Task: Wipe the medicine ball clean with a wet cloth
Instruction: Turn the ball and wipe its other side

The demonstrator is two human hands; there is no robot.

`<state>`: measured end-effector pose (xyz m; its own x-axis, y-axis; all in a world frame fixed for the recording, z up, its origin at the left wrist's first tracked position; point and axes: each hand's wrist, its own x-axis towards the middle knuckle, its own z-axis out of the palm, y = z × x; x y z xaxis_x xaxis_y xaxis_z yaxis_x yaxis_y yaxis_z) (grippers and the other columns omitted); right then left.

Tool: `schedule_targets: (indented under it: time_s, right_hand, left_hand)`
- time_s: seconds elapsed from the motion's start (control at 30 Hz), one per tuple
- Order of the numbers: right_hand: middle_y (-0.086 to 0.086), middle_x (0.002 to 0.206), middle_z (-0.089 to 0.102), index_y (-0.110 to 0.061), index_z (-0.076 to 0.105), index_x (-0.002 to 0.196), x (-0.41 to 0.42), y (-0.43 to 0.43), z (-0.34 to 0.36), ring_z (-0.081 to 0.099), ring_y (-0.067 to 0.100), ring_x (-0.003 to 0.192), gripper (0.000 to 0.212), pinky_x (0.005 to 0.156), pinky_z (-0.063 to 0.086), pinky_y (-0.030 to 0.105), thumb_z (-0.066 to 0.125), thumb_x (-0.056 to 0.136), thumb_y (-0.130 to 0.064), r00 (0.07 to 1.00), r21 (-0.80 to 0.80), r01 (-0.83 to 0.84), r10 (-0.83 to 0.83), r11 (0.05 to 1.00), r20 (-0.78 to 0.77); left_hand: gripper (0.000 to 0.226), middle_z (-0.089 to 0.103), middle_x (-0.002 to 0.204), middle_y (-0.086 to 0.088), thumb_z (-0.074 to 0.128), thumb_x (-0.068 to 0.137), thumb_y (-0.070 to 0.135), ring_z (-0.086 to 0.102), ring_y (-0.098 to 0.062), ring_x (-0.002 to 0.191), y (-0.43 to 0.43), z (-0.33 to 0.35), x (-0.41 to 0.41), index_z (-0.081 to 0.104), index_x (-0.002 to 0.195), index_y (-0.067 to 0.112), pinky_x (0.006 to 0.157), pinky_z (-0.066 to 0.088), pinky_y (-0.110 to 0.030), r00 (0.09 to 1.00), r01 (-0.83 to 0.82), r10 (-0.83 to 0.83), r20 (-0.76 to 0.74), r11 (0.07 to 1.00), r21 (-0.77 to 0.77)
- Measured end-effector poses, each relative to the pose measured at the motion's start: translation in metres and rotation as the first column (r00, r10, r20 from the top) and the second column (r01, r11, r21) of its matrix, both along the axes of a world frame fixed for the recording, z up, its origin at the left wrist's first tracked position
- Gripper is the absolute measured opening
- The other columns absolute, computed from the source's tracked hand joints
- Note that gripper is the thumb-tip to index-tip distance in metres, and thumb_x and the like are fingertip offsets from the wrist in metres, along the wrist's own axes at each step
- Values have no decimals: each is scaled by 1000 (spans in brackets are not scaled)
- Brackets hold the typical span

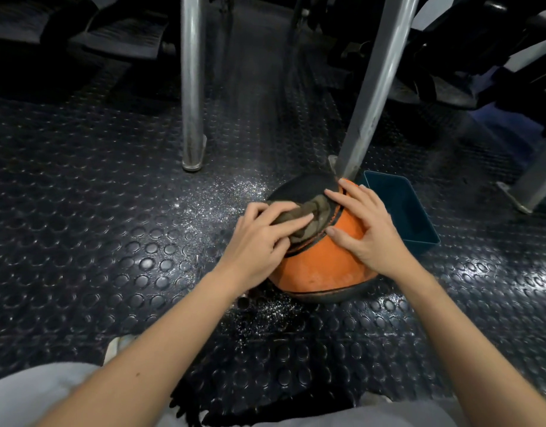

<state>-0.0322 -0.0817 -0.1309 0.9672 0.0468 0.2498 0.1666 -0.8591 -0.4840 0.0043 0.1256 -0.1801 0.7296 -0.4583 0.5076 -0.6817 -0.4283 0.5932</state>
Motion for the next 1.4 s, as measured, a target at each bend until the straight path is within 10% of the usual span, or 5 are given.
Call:
schedule_targets:
  time_s: [0.47,0.67,0.9,1.1,1.4]
  right_hand:
    - [-33,141,22,-59,28,129,-8,9,3,13,2,135,66,110,16,55,49,68,-70,1000,-19,-8,8,1000,-18]
    - [-15,138,16,-32,21,147,-3,1,6,11,-6,126,114,113,7,44,53,49,-81,991,0,68,-68,998,-112]
    - [-8,157,4,-39,12,147,-1,2,12,-1,13,144,125,115,8,56,67,44,-82,971,-6,35,-35,999,-238]
    - [-19,151,6,-38,12,147,-10,10,13,2,5,140,127,115,10,53,60,39,-82,977,-80,-46,28,996,-209]
    - [-25,144,10,-35,16,148,0,19,9,5,5,140,125,115,11,53,58,40,-83,984,-80,-47,32,996,-176]
  left_hand:
    - [47,45,134,9,38,95,5,28,-15,105,8,-5,32,50,135,27,88,20,-22,825,-262,223,-519,965,-3]
    - [48,45,133,10,40,93,2,28,-15,106,-3,18,23,54,131,27,84,16,-12,913,-201,178,-367,979,-26]
    - [50,45,131,9,34,86,21,22,-7,100,-12,35,-5,56,130,29,98,23,-27,985,116,-103,-138,989,89]
    - [55,44,130,10,29,82,29,23,-11,98,-7,39,20,56,130,32,99,26,-32,970,-92,108,-216,992,85]
    - [41,41,118,18,46,89,9,29,-13,101,2,45,11,63,122,25,90,15,-4,980,113,-103,-168,992,52]
